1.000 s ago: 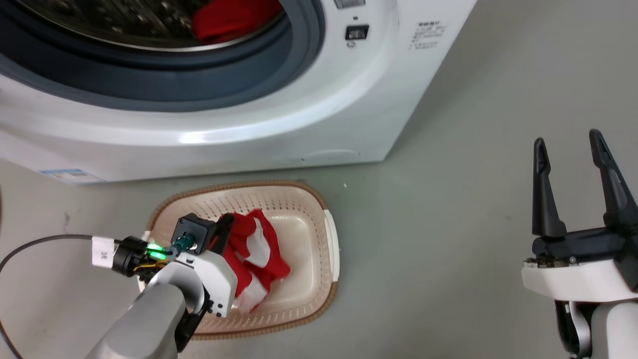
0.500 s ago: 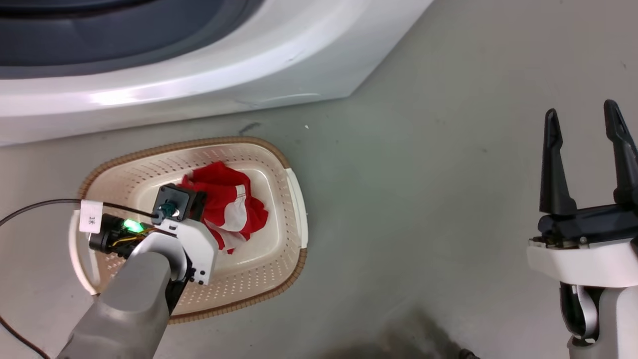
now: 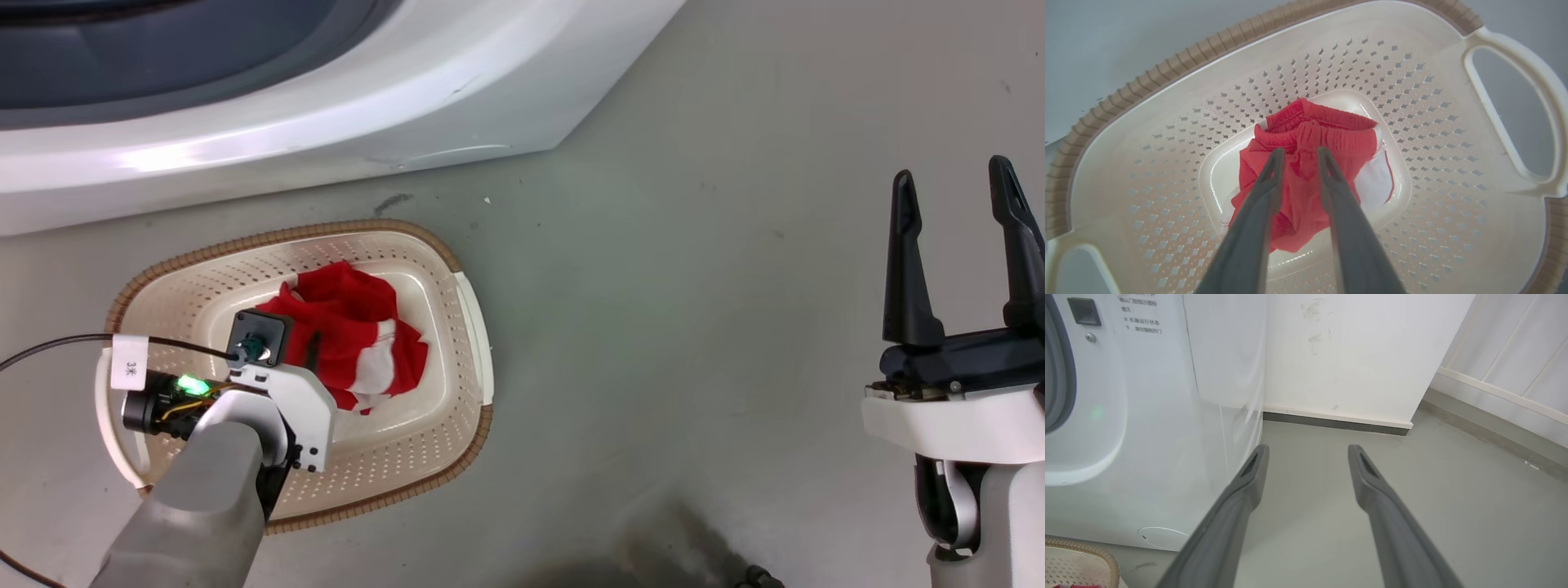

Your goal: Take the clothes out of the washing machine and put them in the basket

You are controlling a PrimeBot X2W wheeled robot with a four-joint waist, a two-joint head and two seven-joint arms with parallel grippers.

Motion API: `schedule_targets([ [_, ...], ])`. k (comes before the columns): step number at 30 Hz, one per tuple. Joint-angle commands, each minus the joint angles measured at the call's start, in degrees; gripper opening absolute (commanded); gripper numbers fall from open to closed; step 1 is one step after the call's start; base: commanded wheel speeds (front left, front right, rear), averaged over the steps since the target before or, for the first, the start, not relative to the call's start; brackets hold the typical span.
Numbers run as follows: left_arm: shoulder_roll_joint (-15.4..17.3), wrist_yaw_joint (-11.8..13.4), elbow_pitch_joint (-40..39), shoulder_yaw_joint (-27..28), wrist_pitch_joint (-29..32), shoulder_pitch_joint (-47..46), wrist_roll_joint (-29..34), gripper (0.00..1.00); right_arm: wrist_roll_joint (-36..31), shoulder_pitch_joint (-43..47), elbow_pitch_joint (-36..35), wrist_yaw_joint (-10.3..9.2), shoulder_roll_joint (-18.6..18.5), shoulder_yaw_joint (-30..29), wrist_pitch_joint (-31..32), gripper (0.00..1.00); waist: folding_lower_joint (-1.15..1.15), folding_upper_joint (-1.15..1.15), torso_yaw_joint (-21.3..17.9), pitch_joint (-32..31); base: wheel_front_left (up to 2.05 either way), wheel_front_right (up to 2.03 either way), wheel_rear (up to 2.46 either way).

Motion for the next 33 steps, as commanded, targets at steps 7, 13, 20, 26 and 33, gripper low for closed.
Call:
schedule_targets([
  [7, -0.4, 0.8, -6.1, 3.5, -0.2, 4.2, 0.3, 1.00, -1.4, 0.8, 0.9, -0.08, 0.0, -0.2, -0.1, 1.00, -0.01, 0.00, 2.4, -5.6, 0.00, 0.00, 0.00],
  [13, 0.3, 1.5, -16.6, 9.5, -0.2, 9.7, 1.6, 1.00, -1.8, 2.5, 2.2, -0.08, 0.0, -0.8, -0.1, 1.00, -0.01, 0.00, 3.5, -11.1, 0.00, 0.00, 0.00],
  [20, -0.1, 2.2, -30.6, 18.3, -0.2, 17.5, 4.8, 1.00, -1.1, 4.3, 3.7, -0.08, 0.0, -0.9, -0.1, 1.00, -0.01, 0.00, 4.0, -17.0, 0.00, 0.00, 0.00],
  [26, -0.7, 2.4, -41.4, 24.4, -0.2, 24.0, 8.4, 1.00, -0.2, 6.3, 5.0, -0.08, 0.0, 0.1, -0.1, 1.00, -0.01, 0.00, 3.8, -21.6, 0.00, 0.00, 0.00],
  [33, -1.4, 1.8, -50.5, 29.5, -0.2, 30.1, 11.4, 1.00, 0.7, 8.2, 5.7, -0.08, 0.0, 0.5, -0.1, 1.00, -0.01, 0.00, 2.8, -25.4, 0.00, 0.00, 0.00],
])
